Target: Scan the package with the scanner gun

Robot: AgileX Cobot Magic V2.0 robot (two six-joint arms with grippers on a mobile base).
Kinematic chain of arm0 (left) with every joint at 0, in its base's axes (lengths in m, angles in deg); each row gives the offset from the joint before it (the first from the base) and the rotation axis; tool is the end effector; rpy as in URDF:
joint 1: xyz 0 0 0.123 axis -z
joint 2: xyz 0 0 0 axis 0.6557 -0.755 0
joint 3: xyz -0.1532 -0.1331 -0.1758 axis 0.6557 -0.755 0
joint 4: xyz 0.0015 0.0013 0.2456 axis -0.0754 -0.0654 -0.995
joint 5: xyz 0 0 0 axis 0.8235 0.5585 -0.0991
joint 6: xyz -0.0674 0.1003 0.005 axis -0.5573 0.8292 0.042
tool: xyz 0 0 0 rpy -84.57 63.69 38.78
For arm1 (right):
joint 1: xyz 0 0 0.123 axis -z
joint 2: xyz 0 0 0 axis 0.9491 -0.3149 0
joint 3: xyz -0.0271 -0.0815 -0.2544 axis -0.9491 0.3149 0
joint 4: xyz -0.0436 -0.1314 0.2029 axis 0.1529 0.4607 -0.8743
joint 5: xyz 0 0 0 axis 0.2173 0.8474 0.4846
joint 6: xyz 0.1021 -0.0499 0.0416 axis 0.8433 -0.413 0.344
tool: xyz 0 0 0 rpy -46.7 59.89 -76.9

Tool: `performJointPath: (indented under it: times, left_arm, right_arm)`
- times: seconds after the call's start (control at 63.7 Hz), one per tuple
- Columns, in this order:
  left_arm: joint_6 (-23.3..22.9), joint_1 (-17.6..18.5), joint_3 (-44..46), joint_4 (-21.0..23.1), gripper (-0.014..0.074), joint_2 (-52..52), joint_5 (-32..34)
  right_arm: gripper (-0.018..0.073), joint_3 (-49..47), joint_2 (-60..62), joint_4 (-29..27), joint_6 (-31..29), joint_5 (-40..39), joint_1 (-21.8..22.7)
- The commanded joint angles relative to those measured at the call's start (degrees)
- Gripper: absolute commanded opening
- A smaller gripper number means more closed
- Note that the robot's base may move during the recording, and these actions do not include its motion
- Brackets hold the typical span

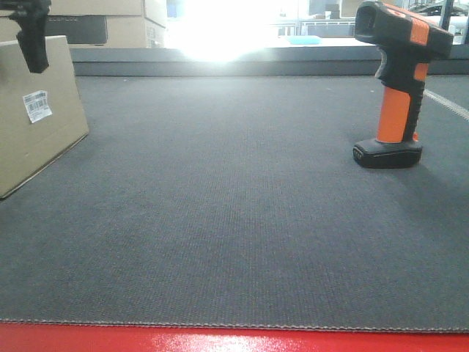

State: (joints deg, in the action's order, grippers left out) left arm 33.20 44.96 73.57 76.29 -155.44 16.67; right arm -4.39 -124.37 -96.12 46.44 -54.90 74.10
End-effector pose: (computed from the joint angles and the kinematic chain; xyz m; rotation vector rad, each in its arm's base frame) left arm 0.4004 -0.0142 0.2888 0.1523 2.7441 0.1547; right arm 0.2004 -0.0036 0.3254 0.0398 1.8254 0.0286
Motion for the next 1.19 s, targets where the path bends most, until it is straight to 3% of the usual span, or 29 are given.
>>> performJointPath:
  times: [0.0,0.251,0.377,0.502,0.69,0.785,1.177]
  left_arm:
    - [-0.5,0.3,0.3,0.4,0.06,3.0,0.3]
    - [-0.7,0.3,-6.6,4.0,0.0597,12.9,0.3]
    - [-0.7,0.3,-13.7,5.8,0.0535,19.6,5.2]
    - [-0.7,0.3,-21.3,6.1,0.0351,26.7,10.8]
    - [-0.7,0.3,-32.6,6.1,-0.0007,38.8,20.0]
    - [-0.7,0.3,-38.0,6.1,-0.0113,44.5,25.0]
    - [-0.7,0.3,-66.5,6.1,-0.0111,71.9,52.5]
  right_arm:
    - [-0.0153,0.3,0.4,0.5,-0.3,1.0,0.4]
    - [-0.0153,0.3,0.4,0.8,-0.3,3.3,0.4]
    - [-0.0153,0.5,0.6,1.0,-0.3,4.1,0.4]
    - [-0.0153,2.4,2.7,1.0,-0.3,3.9,0.4]
    - [-0.0153,9.1,11.0,1.0,-0.3,2.9,0.4]
    - [-0.0153,12.4,15.6,1.0,-0.3,2.4,0.4]
    - [-0.0153,16.4,33.9,1.0,-0.3,3.3,0.4]
